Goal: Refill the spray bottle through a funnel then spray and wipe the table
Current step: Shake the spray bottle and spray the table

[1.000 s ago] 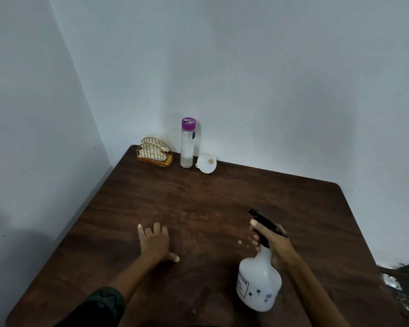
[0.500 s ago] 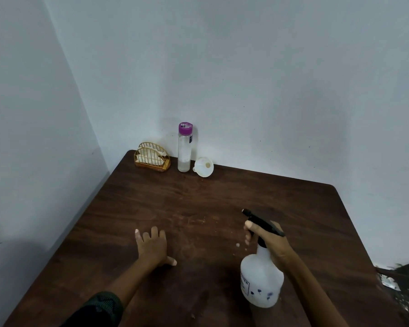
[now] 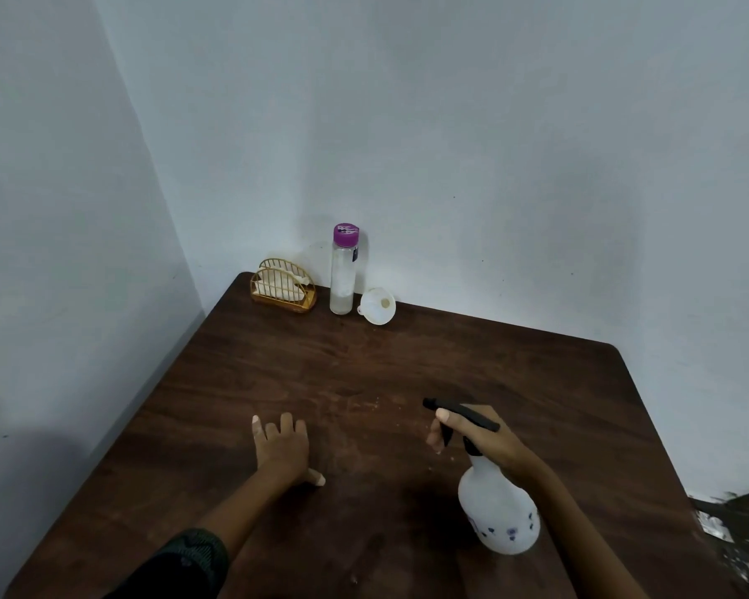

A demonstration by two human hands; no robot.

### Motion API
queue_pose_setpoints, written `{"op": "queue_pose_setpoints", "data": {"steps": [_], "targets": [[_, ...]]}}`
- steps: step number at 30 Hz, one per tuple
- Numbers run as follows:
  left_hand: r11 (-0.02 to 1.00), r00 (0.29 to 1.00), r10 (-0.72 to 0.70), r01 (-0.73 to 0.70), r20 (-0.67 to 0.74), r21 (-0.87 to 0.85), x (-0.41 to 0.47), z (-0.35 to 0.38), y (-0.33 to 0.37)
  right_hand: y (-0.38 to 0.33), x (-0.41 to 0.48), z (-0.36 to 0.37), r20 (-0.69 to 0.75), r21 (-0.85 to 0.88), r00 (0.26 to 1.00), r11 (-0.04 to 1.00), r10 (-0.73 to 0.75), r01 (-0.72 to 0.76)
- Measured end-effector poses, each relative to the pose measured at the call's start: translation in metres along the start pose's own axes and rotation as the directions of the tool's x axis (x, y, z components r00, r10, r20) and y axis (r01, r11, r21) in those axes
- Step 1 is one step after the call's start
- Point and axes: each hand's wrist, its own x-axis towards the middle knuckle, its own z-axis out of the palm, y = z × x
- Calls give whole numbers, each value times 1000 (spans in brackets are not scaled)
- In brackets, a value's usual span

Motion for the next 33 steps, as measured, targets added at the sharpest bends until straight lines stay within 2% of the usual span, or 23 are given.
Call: {"op": "queue_pose_setpoints", "data": {"steps": [2, 6, 12, 17, 23, 29, 33], "targets": [[1000, 1000, 5, -5, -4, -4, 0, -1, 0, -3, 0, 3, -12, -9, 1000, 1000, 3, -3], [1000, 1000, 7, -7, -12, -10, 1, 0, 0, -3, 4, 7, -131, -21, 991, 1000, -4, 2], [1000, 1000, 4, -4, -9, 1, 2, 0, 0, -2, 6, 5, -24, 48, 1000, 999, 6, -5], [1000, 1000, 7, -7, -13, -2, 2, 1, -1, 5, 4, 1, -139, 173, 990, 985, 33, -9], [1000, 1000, 6, -6, -18, 8, 3, 3, -1, 9, 5, -3, -5, 240, 999, 969, 52, -49], [1000, 1000, 2, -2, -18, 6, 2, 2, -1, 9, -1, -6, -68, 313, 995, 949, 72, -47], [1000, 1000, 1, -1, -21, 4, 1, 2, 0, 10, 0, -7, -37, 364, 995, 929, 89, -70]]}}
